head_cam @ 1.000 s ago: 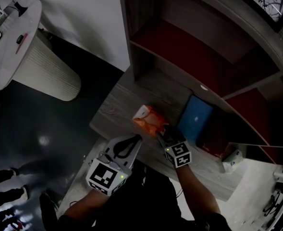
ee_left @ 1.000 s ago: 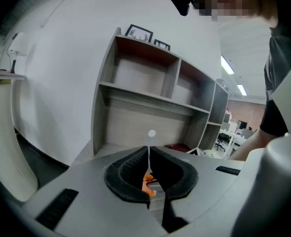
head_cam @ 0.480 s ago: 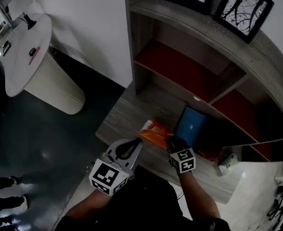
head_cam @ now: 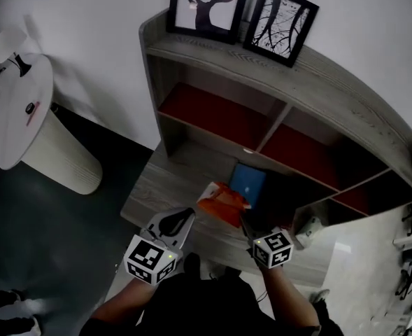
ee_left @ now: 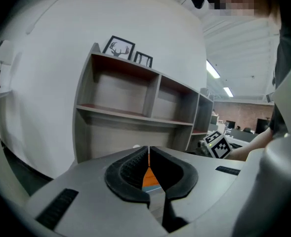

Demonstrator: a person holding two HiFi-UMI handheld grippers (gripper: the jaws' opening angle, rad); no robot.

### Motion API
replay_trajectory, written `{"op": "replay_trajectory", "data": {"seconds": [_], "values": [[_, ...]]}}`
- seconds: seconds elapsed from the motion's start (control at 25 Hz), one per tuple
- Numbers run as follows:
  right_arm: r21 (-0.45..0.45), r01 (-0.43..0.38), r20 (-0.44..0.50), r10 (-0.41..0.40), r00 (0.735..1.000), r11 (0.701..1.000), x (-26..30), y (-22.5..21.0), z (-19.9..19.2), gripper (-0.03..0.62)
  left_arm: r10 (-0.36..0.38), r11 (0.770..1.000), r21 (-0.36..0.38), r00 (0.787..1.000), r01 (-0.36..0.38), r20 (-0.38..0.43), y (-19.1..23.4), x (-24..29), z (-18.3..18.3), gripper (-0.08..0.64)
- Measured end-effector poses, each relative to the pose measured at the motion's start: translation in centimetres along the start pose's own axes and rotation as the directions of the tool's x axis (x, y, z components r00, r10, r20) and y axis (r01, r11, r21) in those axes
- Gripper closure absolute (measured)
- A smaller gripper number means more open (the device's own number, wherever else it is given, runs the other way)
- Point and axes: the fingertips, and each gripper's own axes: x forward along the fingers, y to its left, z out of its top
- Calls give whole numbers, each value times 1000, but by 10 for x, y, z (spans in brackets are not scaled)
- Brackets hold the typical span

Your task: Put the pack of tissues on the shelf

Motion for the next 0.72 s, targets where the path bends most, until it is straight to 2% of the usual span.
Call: {"op": "replay_trajectory", "data": {"seconds": [0.24, 0.44, 0.72], "values": [[9, 11, 122, -12, 992, 1000, -75, -18, 44, 560, -31, 999, 24, 999, 30, 35, -37, 28, 25, 537], [-4, 52, 201, -50, 978, 999, -131, -45, 84, 560, -29, 998, 50, 997, 25, 68, -59, 46, 43, 537], [-34, 59, 286, -47, 957, 998, -174, -75, 122, 560, -7, 998, 55, 997, 3, 78, -81, 61, 54, 537]]}}
